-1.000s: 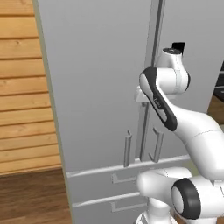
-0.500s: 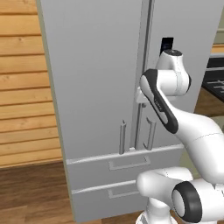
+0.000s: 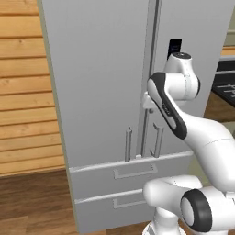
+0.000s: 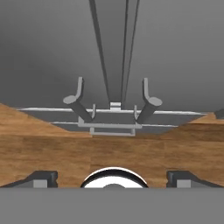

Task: Take the strawberry from the fridge and place it on top of the pancake, located on the dining counter.

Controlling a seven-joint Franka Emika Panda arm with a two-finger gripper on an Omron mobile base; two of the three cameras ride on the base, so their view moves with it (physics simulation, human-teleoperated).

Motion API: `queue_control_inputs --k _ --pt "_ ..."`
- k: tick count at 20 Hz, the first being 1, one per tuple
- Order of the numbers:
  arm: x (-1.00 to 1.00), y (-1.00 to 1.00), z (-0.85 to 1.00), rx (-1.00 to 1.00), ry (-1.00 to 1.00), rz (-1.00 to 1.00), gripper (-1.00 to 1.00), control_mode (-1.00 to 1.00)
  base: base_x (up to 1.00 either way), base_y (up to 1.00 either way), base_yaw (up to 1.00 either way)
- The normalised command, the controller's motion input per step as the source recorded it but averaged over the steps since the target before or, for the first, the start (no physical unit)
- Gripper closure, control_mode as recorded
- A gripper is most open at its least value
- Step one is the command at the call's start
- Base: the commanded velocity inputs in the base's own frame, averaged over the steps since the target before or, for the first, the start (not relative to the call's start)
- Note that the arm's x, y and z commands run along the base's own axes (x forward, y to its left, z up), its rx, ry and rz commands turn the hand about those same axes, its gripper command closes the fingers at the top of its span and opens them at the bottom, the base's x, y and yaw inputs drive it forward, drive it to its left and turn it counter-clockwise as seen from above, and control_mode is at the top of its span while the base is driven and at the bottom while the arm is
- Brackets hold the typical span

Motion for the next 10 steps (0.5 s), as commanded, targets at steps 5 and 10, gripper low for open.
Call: queue_control_inputs --k 5,10 --pt "0.06 -0.67 -0.71 0.11 0.01 0.0 -1.0 -1.0 0.0 0.0 0.0" --pt "0.25 -0.23 -0.61 0.01 0.01 0.0 -1.0 -1.0 0.0 0.0 0.0"
